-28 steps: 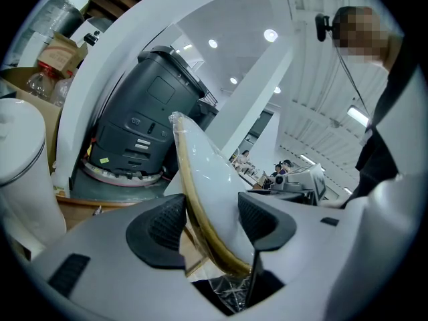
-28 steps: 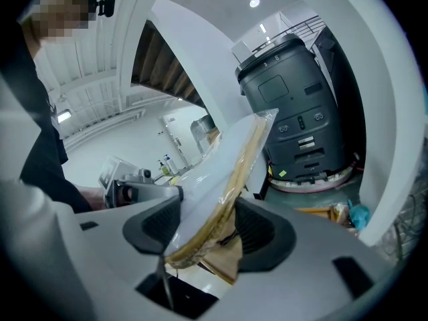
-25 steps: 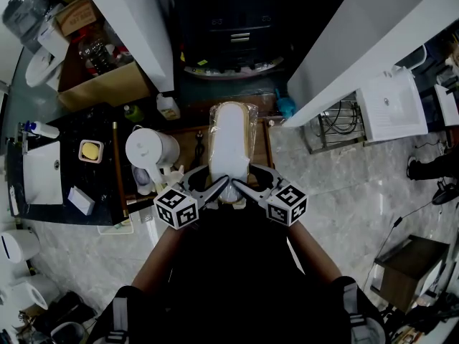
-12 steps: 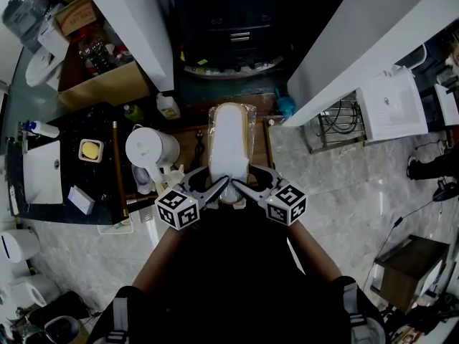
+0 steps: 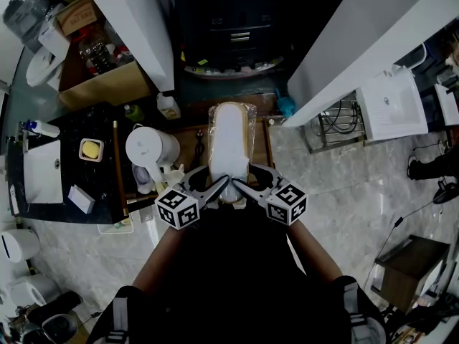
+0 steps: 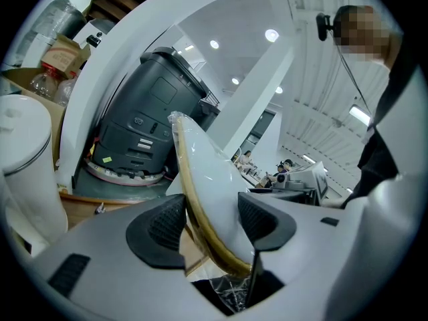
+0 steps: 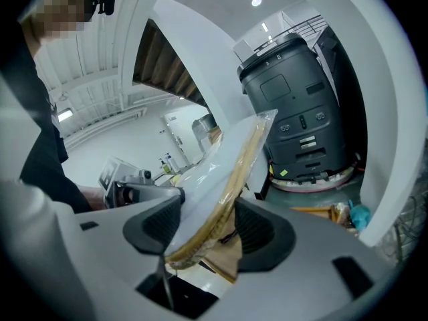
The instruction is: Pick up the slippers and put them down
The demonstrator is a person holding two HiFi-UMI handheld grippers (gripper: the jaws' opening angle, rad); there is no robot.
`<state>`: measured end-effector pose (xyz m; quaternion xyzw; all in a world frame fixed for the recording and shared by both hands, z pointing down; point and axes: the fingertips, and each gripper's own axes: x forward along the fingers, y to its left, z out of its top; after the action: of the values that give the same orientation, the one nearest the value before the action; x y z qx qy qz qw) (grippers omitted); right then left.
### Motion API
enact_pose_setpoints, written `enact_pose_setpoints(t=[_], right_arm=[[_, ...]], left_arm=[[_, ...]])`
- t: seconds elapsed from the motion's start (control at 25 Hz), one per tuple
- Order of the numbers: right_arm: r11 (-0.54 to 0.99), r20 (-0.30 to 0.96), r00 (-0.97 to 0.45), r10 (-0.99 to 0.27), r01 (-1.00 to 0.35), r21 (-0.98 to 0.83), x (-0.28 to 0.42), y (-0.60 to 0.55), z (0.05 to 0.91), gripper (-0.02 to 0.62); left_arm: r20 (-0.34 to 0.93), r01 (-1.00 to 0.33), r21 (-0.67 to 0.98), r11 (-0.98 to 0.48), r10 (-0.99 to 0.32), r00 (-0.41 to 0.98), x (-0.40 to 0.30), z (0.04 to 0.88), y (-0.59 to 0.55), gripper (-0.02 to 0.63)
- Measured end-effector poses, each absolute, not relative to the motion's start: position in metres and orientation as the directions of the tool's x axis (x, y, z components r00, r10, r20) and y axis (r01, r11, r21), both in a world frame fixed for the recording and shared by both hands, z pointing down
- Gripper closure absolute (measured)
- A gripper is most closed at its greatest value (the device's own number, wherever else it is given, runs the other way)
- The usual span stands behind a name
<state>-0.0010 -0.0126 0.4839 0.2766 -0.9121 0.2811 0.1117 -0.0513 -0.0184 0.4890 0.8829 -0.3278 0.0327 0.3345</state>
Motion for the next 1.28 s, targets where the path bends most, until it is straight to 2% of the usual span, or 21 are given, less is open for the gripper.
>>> enact_pose_setpoints(t=[1.28], right_arm=[[0.68, 0.368, -0.817, -0.445, -0.575, -0.454, -0.0005, -0.0097, 0.4904, 0.339]], left_arm=[[0.28, -0.594, 0.574, -0.564, -0.546, 0.79, -0.0507, 0.4941, -0.0161, 0.36]])
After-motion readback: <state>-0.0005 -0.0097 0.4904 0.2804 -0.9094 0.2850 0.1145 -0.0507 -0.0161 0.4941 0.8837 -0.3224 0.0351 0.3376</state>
